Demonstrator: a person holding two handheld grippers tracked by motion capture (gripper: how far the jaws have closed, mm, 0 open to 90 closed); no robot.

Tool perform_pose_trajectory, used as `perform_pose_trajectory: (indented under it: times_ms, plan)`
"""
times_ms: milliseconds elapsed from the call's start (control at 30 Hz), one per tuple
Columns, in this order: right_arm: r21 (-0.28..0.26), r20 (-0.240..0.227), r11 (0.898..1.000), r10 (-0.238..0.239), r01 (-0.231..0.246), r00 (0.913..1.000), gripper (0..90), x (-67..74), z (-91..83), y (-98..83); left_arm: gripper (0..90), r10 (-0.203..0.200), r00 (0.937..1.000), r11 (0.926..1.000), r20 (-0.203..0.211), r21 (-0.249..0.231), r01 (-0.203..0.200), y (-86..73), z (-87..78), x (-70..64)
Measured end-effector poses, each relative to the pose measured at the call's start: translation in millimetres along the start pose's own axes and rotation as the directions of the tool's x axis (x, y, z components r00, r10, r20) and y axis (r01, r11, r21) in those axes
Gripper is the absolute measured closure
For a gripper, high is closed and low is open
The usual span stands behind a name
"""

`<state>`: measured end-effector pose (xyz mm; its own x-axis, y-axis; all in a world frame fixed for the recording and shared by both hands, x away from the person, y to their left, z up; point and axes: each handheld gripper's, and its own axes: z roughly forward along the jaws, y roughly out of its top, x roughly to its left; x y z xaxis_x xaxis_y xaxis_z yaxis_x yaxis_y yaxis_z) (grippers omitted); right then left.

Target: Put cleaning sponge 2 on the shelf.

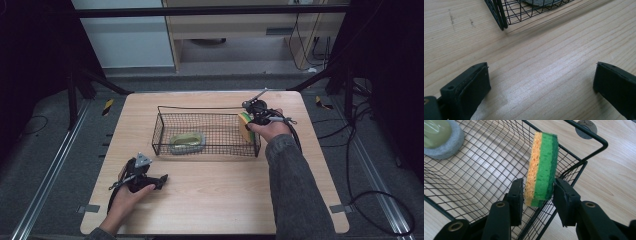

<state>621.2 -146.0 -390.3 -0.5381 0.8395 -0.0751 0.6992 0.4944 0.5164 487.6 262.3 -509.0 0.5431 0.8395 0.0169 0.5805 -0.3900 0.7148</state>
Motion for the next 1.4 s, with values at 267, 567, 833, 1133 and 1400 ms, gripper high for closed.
perform_pose_trajectory:
  times_ms: [267, 567, 833, 1133, 1400]
  plan:
    - [-0.007, -0.025, 1.0, -0.018, 0.018, 0.9995, 60.1, 11.5, -5.6, 0.4, 0.0, 0.001, 1.0, 1.0, 0.001, 0.0, -0.001, 0.1, 0.1, 0.0]
    - [-0.009, -0.062, 0.999, -0.049, 0.049, 0.9968, 59.6, 29.2, -3.1, 2.7, 0.0, -0.001, 1.0, 1.0, 0.003, 0.0, 0.001, 0.3, 0.4, -0.2]
    - [0.003, -0.072, 0.998, -0.064, 0.065, 0.9954, 57.0, 39.2, 2.2, 6.0, 0.0, 0.0, 1.0, 1.0, 0.004, -0.001, 0.0, 0.3, 0.5, -0.2]
    - [-0.016, -0.073, 0.998, -0.065, 0.064, 0.9952, 48.6, 42.6, -5.3, 7.5, 0.0, 0.0, 1.0, 1.0, 0.006, -0.001, 0.0, 0.4, 0.5, -0.2]
    - [-0.067, -0.068, 0.995, -0.081, 0.077, 0.9944, 28.9, 47.4, -16.7, 6.2, 0.0, 0.003, 1.0, 1.0, 0.009, 0.0, -0.003, 0.3, 0.2, 0.3]
